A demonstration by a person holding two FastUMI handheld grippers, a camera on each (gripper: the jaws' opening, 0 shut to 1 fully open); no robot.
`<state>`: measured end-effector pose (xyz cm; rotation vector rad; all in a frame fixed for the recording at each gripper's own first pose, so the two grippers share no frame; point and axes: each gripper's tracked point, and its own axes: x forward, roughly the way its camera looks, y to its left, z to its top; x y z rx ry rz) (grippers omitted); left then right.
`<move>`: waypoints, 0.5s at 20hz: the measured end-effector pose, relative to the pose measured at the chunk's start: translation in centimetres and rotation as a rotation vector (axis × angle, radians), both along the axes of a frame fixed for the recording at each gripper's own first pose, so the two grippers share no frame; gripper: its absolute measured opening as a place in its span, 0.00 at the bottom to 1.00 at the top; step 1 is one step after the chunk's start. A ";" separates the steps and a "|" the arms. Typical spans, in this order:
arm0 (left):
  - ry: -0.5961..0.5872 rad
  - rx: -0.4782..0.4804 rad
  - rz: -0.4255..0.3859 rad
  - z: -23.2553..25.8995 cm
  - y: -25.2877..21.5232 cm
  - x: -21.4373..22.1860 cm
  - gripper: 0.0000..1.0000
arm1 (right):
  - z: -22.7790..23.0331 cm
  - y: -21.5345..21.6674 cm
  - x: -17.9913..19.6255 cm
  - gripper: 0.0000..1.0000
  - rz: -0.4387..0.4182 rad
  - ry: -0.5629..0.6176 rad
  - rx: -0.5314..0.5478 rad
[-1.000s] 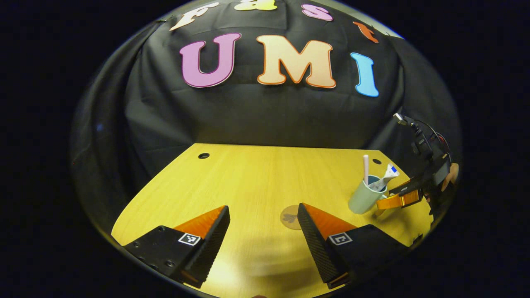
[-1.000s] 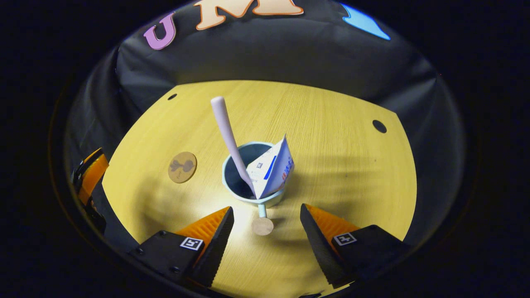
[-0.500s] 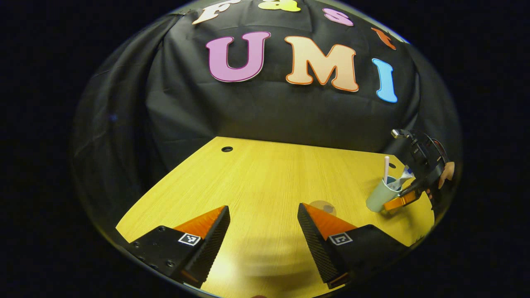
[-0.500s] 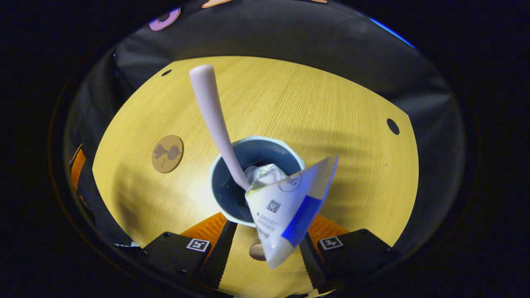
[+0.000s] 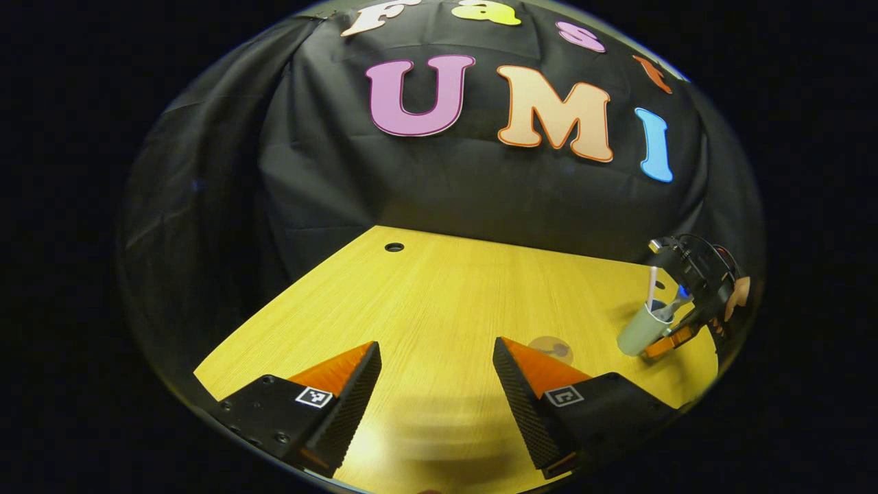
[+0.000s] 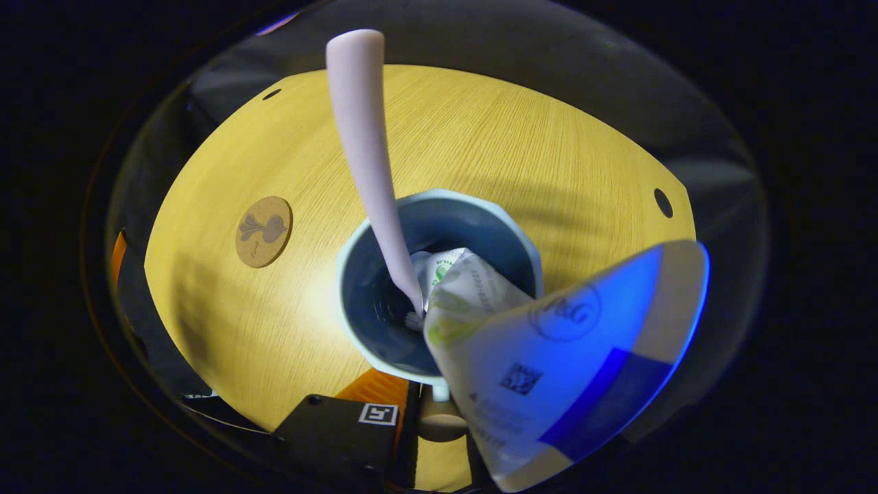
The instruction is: Put the toothbrush and toothpaste on the desktop into the cup, then pick up the cup and place it on the coaster on the desktop.
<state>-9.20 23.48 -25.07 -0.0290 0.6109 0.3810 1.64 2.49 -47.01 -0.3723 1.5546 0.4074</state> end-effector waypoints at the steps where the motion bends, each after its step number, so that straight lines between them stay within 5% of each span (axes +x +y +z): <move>1: 0.000 -0.003 0.000 0.0 0.2 0.1 0.95 | 0.0 0.0 0.1 0.28 0.003 -0.001 0.001; 10: 0.010 -0.006 -0.052 -0.3 0.7 2.0 0.95 | 0.8 3.3 0.7 0.27 -0.062 -0.035 0.106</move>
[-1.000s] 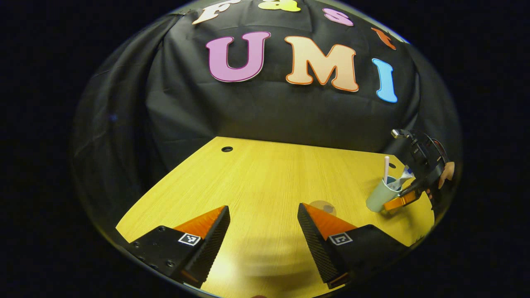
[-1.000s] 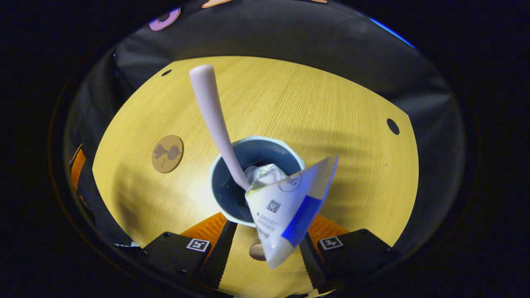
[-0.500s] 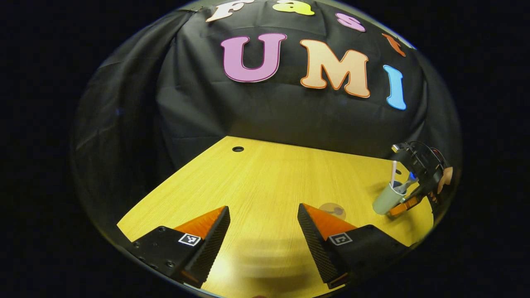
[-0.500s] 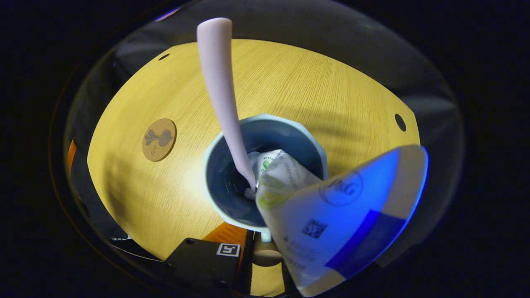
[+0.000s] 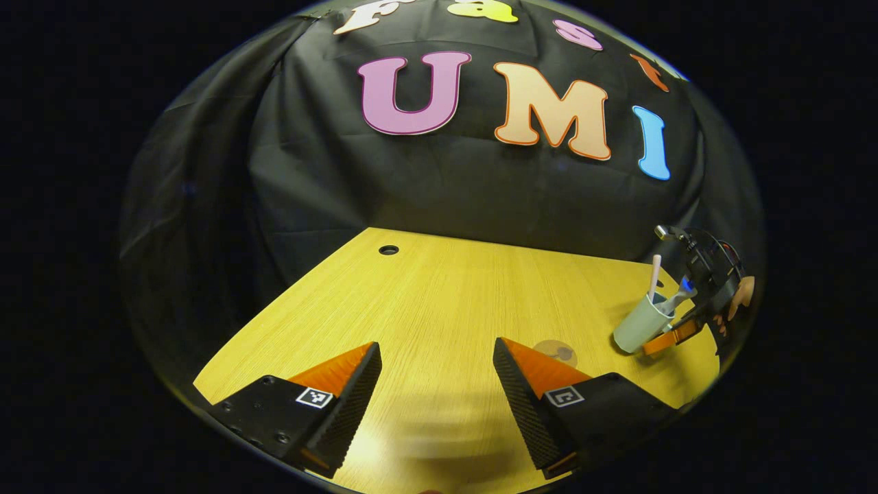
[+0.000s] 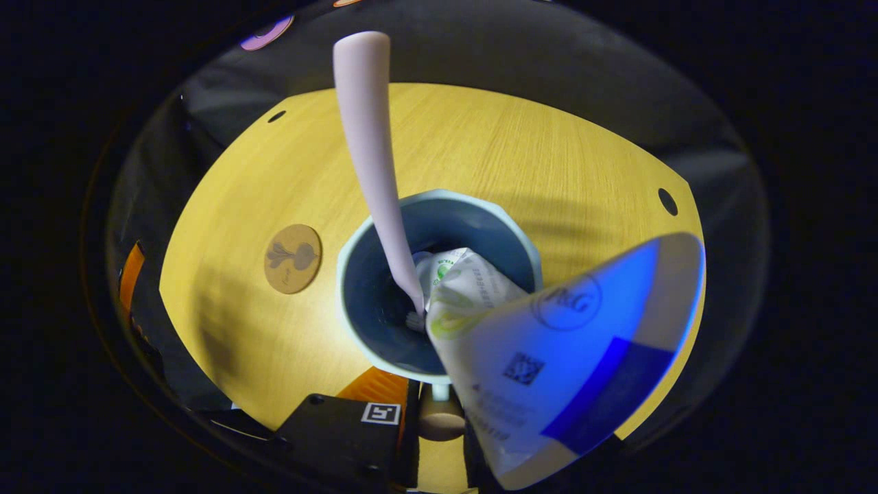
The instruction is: Put the toothbrush and toothpaste on the desktop into the cup, then pick up the cup and place it on the coaster on the desktop.
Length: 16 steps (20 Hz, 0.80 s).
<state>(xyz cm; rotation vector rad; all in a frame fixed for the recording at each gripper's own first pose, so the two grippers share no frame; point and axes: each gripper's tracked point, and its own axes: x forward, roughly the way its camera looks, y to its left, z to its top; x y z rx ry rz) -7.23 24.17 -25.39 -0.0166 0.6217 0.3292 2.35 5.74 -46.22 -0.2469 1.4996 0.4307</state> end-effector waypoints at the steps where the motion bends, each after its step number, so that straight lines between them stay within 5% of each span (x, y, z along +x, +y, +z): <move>1: 0.003 -0.005 -0.007 -0.1 -0.1 0.2 0.95 | 0.5 1.4 -0.3 0.26 0.014 -0.008 0.011; 9: 0.001 -0.006 -0.036 0.1 1.5 0.7 0.95 | 1.6 11.3 -2.1 0.26 0.120 -0.005 0.075; 16: 0.015 -0.010 -0.021 -0.1 3.7 0.9 0.95 | -0.6 15.5 -2.5 0.26 0.220 0.006 0.031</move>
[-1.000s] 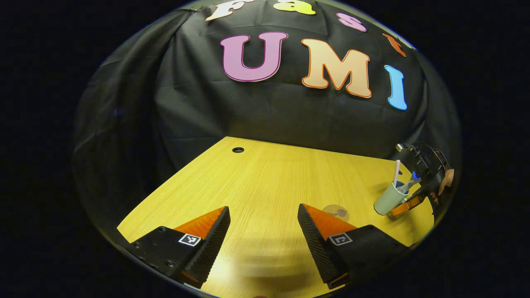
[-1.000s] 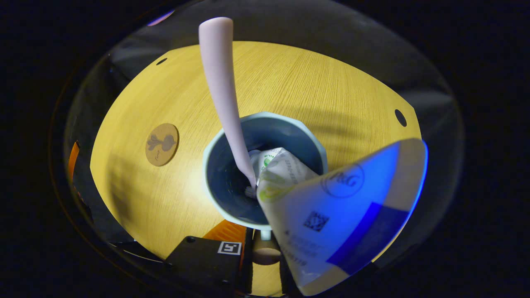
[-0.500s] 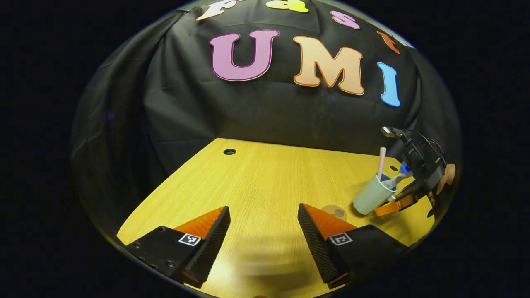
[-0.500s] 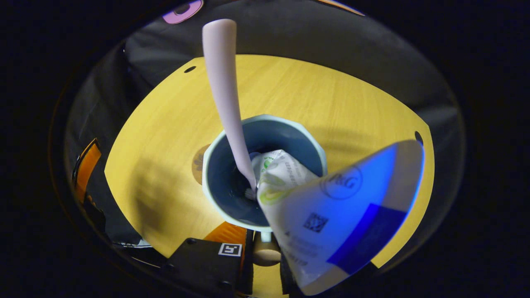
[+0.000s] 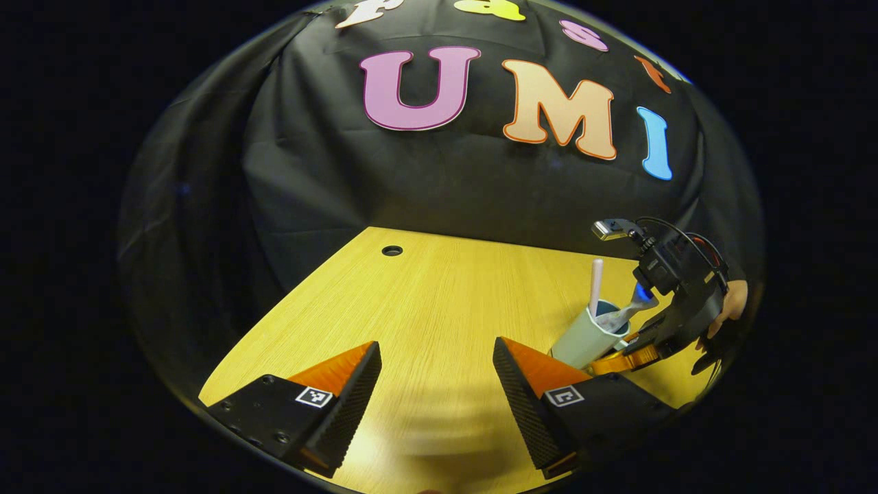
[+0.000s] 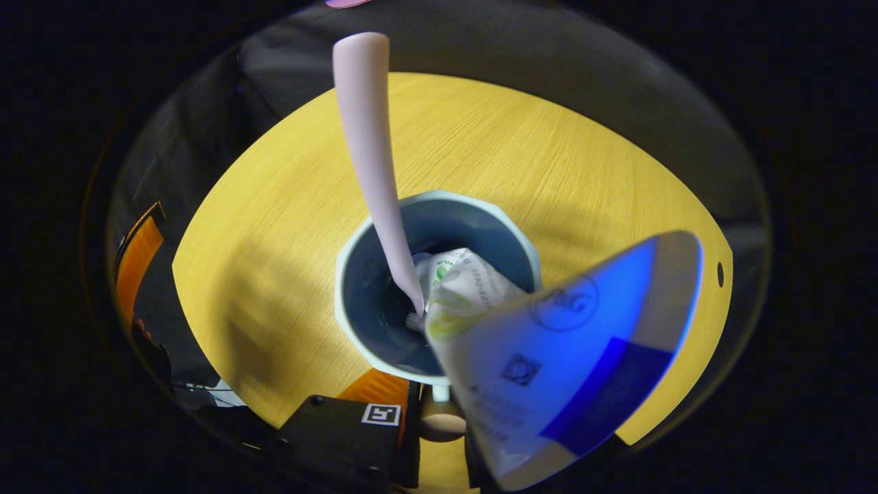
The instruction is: Put the toothbrush and toothpaste on the desktop into the cup, then pick up the cup and place it on the coaster on the desktop.
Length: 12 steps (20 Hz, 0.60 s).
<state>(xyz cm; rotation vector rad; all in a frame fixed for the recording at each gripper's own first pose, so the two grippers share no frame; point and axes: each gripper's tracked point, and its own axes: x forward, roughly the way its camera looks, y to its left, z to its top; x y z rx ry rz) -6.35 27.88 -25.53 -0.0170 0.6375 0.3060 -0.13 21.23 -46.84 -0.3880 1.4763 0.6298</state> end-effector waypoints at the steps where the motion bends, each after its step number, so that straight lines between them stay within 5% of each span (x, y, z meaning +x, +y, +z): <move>1: 0.003 -0.001 -0.004 -0.2 0.1 0.1 0.95 | -0.1 0.3 -0.2 0.26 -0.004 0.006 -0.012; 6: -0.006 -0.009 -0.031 0.1 -1.3 1.5 0.95 | 2.4 0.1 -0.6 0.31 -0.018 0.001 0.044; 9: -0.004 -0.015 -0.048 0.1 -2.8 2.4 0.95 | 3.6 0.3 -0.9 0.72 -0.053 -0.021 0.091; 11: -0.005 -0.036 -0.057 0.3 -4.3 3.0 0.95 | 5.1 -0.5 -0.9 0.81 -0.078 -0.047 0.119; 12: -0.012 -0.045 -0.067 0.6 -5.3 3.4 0.95 | 6.0 -0.8 -0.8 0.77 -0.097 -0.066 0.140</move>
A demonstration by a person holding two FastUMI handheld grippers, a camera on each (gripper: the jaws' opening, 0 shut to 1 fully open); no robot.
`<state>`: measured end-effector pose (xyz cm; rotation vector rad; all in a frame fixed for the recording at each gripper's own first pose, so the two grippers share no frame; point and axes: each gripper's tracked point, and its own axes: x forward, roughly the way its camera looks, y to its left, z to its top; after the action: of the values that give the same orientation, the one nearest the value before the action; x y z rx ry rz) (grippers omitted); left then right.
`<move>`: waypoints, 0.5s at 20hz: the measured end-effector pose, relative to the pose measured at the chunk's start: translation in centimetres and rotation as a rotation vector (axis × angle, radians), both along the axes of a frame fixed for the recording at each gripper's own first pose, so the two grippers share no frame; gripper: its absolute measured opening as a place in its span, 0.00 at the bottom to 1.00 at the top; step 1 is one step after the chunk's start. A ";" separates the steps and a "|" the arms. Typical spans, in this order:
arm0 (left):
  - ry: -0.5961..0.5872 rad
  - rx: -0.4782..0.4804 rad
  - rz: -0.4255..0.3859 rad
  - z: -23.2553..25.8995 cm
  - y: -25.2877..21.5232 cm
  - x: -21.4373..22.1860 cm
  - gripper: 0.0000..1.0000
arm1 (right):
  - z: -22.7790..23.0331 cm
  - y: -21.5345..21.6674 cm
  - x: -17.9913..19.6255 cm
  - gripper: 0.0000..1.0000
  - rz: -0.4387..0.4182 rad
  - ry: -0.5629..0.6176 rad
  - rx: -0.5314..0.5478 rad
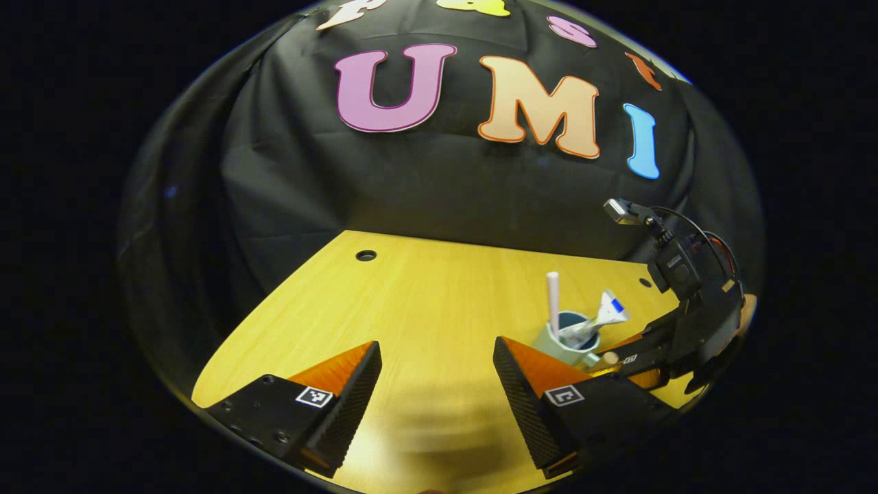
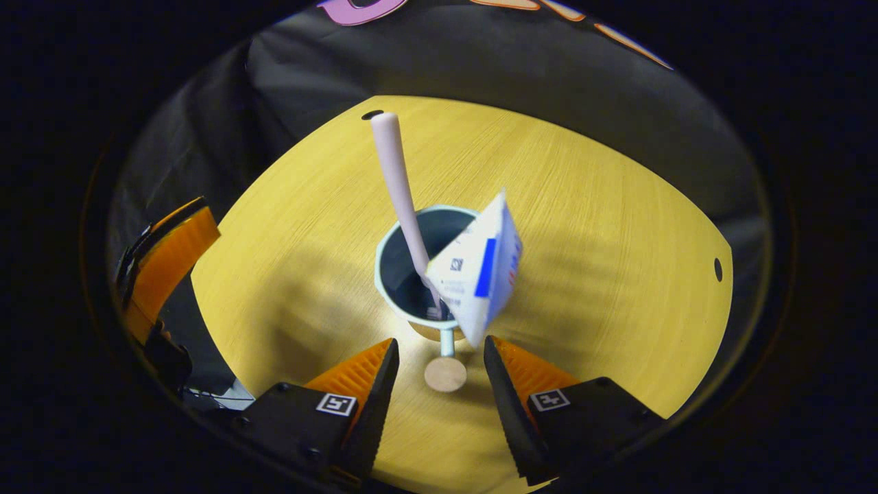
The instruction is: Put the toothbrush and toothpaste on the desktop into the cup, then pick up the cup and place it on the coaster on the desktop.
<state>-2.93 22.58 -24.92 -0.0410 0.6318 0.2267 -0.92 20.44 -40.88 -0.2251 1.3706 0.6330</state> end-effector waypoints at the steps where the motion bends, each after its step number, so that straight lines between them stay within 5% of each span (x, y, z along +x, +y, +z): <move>1: -0.009 -0.006 -0.014 0.3 -0.9 0.4 0.95 | 0.9 -0.4 0.1 0.82 -0.022 -0.025 0.027; 3: -0.014 -0.007 -0.045 0.8 -2.9 1.1 0.95 | 3.1 -1.0 0.8 0.98 -0.093 -0.108 0.106; 10: -0.088 -0.032 -0.113 4.3 -9.6 3.0 0.95 | 14.8 -7.9 5.7 0.99 -0.324 -0.559 0.254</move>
<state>0.11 13.02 -20.66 -0.0453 0.5481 0.1050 4.79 12.58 -26.07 0.0297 0.7559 0.4213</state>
